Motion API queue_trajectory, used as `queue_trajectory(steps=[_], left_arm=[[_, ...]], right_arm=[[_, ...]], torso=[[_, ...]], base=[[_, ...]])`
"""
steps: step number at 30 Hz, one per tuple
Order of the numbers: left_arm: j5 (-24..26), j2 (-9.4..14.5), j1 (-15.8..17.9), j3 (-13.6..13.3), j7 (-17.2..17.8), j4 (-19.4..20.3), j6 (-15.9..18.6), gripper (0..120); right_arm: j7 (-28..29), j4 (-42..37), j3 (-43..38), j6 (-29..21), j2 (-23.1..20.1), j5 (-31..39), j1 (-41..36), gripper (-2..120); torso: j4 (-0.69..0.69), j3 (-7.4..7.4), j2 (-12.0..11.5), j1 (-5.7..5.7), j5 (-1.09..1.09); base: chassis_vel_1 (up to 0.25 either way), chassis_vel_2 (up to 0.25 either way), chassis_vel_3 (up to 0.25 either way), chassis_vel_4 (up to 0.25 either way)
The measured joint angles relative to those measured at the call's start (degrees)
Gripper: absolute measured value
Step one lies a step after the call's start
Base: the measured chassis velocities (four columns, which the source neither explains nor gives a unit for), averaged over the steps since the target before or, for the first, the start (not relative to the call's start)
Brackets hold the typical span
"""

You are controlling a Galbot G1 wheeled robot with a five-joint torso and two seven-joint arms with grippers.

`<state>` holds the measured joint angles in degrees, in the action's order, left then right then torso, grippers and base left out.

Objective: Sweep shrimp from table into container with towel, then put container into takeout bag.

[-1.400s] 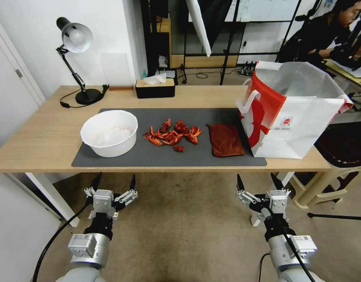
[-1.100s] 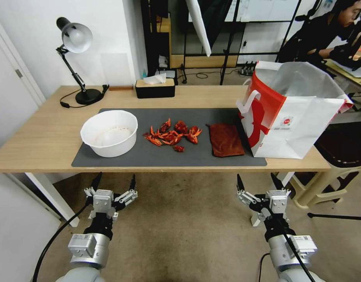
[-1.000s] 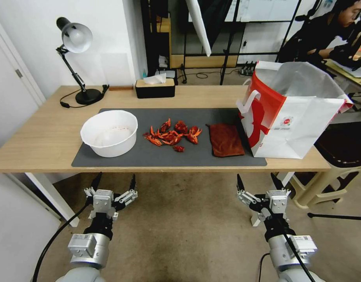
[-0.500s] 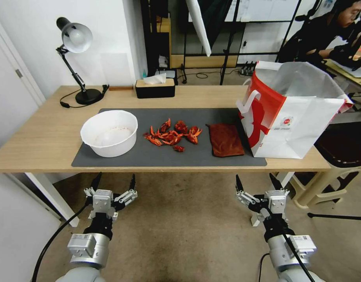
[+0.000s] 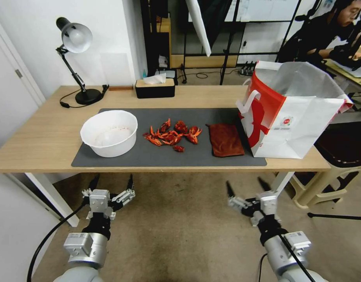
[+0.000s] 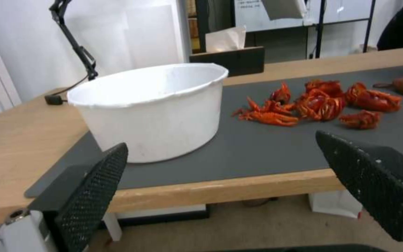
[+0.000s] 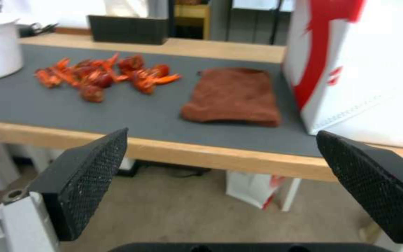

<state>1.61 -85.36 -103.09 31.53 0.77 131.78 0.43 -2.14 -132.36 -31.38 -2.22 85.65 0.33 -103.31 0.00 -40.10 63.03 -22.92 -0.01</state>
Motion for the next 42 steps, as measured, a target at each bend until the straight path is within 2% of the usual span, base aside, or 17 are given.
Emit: queue_trajectory(steps=[2, 4, 6, 7, 9, 11, 13, 14, 15, 16, 18, 36, 39, 41, 42], left_arm=[[0.0, 0.0, 0.0, 0.0, 0.0, 0.0, 0.0, 100], [3.1, 1.2, 0.0, 0.0, 1.6, 0.0, 0.8, 100], [1.8, 1.1, 0.0, 0.0, 0.9, 0.0, 0.5, 100], [1.8, 1.1, 0.0, 0.0, 0.9, 0.0, 0.5, 100], [1.3, 0.9, 0.0, 0.0, 0.7, 0.0, 0.4, 100], [1.3, 0.8, 0.0, 0.0, 0.6, 0.0, 0.4, 100], [6.7, 2.8, 0.0, 0.1, 3.2, 0.0, 1.5, 100], [10.3, 4.1, 0.1, 0.2, 4.9, -0.1, 2.4, 100], [10.3, 4.1, 0.1, 0.2, 4.9, -0.1, 2.4, 100], [13.3, 5.1, 0.1, 0.2, 6.4, -0.1, 3.1, 100], [15.2, 5.8, 0.1, 0.3, 7.3, -0.1, 3.6, 100], [15.3, 5.7, 0.0, 0.4, 6.4, -1.0, 2.8, 100], [15.0, 5.6, -0.1, 0.4, 5.7, -0.7, 1.6, 100], [15.1, 5.6, 0.1, 0.9, 5.2, -0.4, 1.3, 100], [15.9, 5.7, 0.7, 1.9, 5.0, -0.4, 1.3, 100]], right_arm=[[0.1, 0.1, 0.0, 0.1, 0.0, 0.0, 0.0, 100], [-3.5, -0.6, 0.0, -3.7, -0.5, 0.7, -0.1, 100], [-7.1, -1.5, 0.2, -7.6, -1.1, 1.5, -0.3, 100], [-7.1, -1.5, 0.2, -7.6, -1.1, 1.5, -0.3, 100], [-3.5, -0.8, 0.0, -3.8, -0.6, 0.8, -0.2, 100], [-3.1, -0.7, 0.1, -3.4, -0.5, 0.7, -0.2, 100], [-7.9, -1.7, 0.0, -8.5, -1.3, 1.8, -0.4, 100], [-8.6, -1.9, 0.0, -9.2, -1.4, 1.9, -0.4, 100], [-8.6, -1.9, 0.0, -9.2, -1.4, 1.9, -0.4, 100], [-8.8, -1.9, -0.1, -9.3, -1.3, 1.9, -0.3, 100], [-8.9, -1.8, -0.1, -9.4, -1.2, 1.9, -0.2, 100], [-8.9, -1.4, -0.3, -8.7, -1.1, 2.6, 0.0, 100], [-8.9, -1.6, -0.7, -8.4, -0.6, 3.4, 0.2, 100], [-8.8, -1.6, -1.9, -8.6, -0.7, 4.7, 0.9, 100], [-8.7, -1.3, -3.0, -8.8, -0.9, 5.8, 1.4, 100]], torso=[[0.00, 0.00, 0.0, 0.00, -0.01], [0.00, 0.00, 0.0, 0.00, 0.02], [0.01, 0.00, 0.0, 0.00, -0.03], [0.01, 0.00, 0.0, 0.00, -0.03], [0.00, 0.00, 0.0, 0.00, 0.00], [-0.02, 0.00, 0.0, 0.00, 0.02], [0.00, 0.00, 0.0, -0.01, 0.01], [0.00, -0.01, 0.0, -0.01, -0.01], [0.00, -0.01, 0.0, -0.01, -0.01], [0.00, 0.00, 0.0, -0.01, 0.01], [-0.01, 0.00, 0.0, -0.01, 0.00], [0.00, 0.00, 0.0, 0.00, 0.01], [0.00, 0.00, 0.0, 0.00, 0.01], [0.00, 0.00, 0.0, 0.00, 0.01], [0.01, 0.00, 0.0, 0.00, 0.01]], base=[[0.000, 0.000, 0.000, 0.000], [0.000, 0.000, 0.000, 0.000], [0.000, 0.000, 0.000, 0.000], [0.000, 0.000, 0.000, 0.000], [0.000, 0.000, 0.000, 0.000], [0.000, 0.000, 0.000, 0.000], [0.000, 0.000, 0.000, 0.000], [0.000, 0.000, 0.000, 0.000], [0.000, 0.000, 0.000, 0.000], [0.000, 0.000, 0.000, 0.000], [0.000, 0.000, 0.000, 0.000], [0.000, 0.000, 0.000, 0.000], [0.000, 0.000, 0.000, 0.000], [0.000, 0.000, 0.000, 0.000], [0.000, 0.000, 0.000, 0.000]])
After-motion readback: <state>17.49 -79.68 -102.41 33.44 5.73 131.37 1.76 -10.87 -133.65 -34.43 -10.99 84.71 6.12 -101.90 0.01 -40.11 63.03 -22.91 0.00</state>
